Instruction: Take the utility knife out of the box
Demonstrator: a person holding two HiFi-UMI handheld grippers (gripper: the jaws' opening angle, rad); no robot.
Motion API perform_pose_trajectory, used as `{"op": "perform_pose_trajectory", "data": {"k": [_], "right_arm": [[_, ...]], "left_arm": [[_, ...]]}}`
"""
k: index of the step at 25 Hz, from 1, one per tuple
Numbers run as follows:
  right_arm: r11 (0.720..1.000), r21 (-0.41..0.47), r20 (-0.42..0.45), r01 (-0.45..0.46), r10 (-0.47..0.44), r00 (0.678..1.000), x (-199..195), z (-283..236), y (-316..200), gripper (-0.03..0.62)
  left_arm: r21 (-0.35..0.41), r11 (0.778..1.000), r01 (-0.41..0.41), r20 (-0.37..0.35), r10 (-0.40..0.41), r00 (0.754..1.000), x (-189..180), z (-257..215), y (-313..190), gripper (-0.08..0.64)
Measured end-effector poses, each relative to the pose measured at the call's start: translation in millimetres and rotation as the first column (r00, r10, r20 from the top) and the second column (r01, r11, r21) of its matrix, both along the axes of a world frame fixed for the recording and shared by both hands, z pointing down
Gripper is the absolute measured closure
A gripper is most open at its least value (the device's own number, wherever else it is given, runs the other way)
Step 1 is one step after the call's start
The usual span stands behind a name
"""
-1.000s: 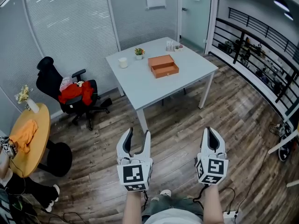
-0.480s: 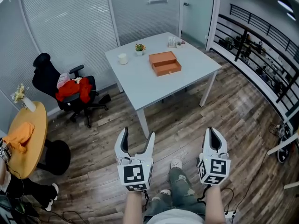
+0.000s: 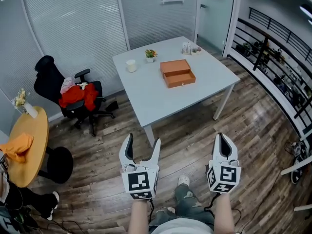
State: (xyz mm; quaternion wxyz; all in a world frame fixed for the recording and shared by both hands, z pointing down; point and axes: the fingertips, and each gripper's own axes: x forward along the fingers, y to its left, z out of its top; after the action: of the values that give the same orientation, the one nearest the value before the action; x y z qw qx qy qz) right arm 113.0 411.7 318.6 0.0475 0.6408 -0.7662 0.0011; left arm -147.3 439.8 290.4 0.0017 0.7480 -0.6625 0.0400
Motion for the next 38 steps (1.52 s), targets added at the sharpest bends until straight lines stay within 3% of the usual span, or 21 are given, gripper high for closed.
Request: {"op": "perform_pose_trajectory", "data": {"k": [10, 19, 29, 38], "right_arm": [[0.999, 0.024, 0.033, 0.024, -0.025, 0.999, 30.3, -14.2, -124.3, 0.563], [0.999, 0.026, 0.055, 0.041, -0.043, 0.998, 60.1, -9.9, -201.8, 0.563], [0.999, -0.008, 0.063, 0.046, -0.045, 0.997, 60.2, 8.1, -250.6, 0.563], [1.000, -0.010, 0.046, 0.030, -0.029, 0.999, 51.7, 15.7, -325.0, 0.563]], "left_arm": [[0.003, 0.999, 0.032, 0.033, -0.032, 0.999, 30.8, -13.7, -114.0, 0.209], [-0.011, 0.999, 0.043, 0.031, -0.043, 0.999, 58.4, -5.7, -184.6, 0.209], [-0.061, 0.998, 0.025, 0.039, -0.023, 0.999, 64.6, 14.6, -238.0, 0.209], [-0.070, 0.997, -0.017, 0.029, 0.019, 0.999, 63.6, 24.2, -319.3, 0.209]]}}
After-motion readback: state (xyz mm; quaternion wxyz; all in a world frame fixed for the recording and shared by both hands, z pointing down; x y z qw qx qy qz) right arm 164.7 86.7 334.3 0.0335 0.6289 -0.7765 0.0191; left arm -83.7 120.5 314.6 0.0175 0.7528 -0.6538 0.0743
